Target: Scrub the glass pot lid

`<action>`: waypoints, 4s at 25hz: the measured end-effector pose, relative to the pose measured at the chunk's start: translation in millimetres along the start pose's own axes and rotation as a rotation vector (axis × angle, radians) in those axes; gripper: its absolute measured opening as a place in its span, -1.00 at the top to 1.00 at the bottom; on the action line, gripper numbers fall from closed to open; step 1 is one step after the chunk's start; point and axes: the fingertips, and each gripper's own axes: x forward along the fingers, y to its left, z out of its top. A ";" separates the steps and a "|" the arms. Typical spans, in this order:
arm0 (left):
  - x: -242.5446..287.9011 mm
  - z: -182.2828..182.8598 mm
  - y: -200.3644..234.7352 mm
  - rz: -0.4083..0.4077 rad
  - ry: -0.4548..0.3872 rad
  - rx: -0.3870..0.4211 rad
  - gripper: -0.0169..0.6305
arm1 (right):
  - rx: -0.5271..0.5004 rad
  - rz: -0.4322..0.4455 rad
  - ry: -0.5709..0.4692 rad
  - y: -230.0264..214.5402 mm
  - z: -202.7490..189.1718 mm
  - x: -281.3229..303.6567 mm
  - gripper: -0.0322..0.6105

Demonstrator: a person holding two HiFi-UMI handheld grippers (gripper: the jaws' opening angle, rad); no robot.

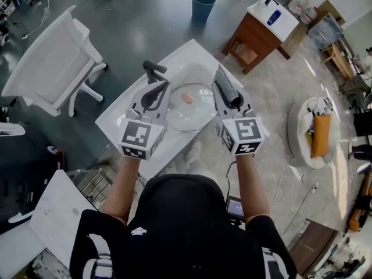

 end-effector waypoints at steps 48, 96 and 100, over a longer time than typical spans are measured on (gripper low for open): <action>79.1 -263.3 -61.3 -0.093 0.577 -0.261 0.91 | -0.035 0.356 0.450 -48.7 -223.6 105.0 0.68; 92.2 -366.0 -77.7 -0.283 0.798 -0.459 0.10 | -0.127 0.436 0.594 -42.4 -296.9 105.3 0.68; 93.4 -364.0 -78.6 -0.280 0.791 -0.465 0.10 | -0.214 0.457 0.617 -42.8 -297.3 105.7 0.68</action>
